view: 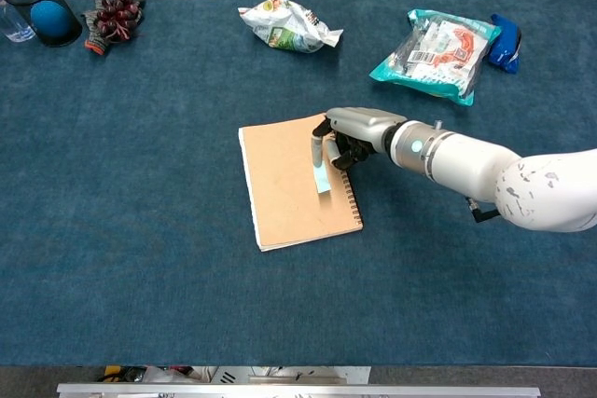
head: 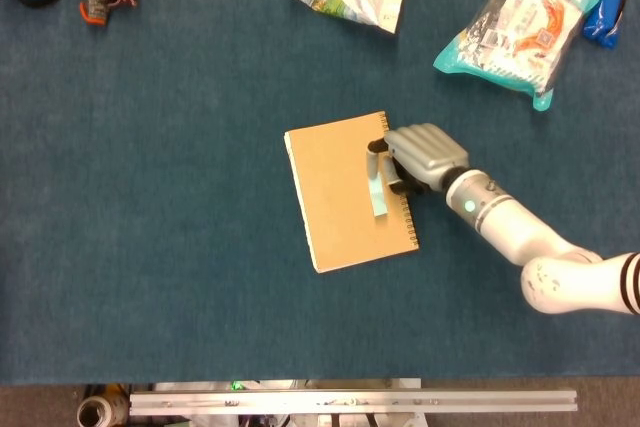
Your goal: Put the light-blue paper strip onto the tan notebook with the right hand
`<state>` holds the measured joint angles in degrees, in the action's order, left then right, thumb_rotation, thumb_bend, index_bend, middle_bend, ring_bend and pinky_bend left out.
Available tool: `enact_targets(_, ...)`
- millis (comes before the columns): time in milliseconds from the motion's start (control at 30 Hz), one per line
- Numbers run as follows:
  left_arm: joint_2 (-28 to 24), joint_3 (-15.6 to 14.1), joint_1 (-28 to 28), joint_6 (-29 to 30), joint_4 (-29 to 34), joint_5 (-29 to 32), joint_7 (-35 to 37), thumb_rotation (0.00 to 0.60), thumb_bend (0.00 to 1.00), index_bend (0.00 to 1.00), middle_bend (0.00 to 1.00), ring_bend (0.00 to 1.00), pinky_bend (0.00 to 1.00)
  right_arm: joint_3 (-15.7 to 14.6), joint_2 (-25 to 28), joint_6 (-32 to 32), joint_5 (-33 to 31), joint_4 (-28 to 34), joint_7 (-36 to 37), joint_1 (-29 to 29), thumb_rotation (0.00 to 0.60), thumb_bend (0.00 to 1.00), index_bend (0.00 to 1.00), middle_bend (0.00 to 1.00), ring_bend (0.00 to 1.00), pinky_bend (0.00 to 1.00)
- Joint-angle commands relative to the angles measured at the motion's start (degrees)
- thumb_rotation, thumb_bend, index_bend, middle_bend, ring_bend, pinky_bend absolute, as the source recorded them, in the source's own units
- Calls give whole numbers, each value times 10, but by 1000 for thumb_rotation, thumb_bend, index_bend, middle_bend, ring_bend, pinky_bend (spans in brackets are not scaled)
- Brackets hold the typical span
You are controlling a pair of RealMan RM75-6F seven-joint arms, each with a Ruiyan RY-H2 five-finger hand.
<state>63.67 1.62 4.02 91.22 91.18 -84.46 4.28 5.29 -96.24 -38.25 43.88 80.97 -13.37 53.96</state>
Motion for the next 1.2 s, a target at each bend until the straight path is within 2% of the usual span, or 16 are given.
enact_targets(33,0,0,0,0,0,0,0,600,323,15,0,0,0,2,-3,0,1,-2,2,1,600,1000,458,1000,1000,1000)
enact_targets(767,0,0,-1,-2,-1,-1,1,600,323,15,0,0,0,-3,25,-9,32,38,13,-15,600,1000,458,1000,1000,1000)
enact_targets(1200,0,1,0,-3,-2,2,1,600,324,15,0,0,0,-4,10,-1,14,13,6,-8,600,1000,458,1000,1000,1000)
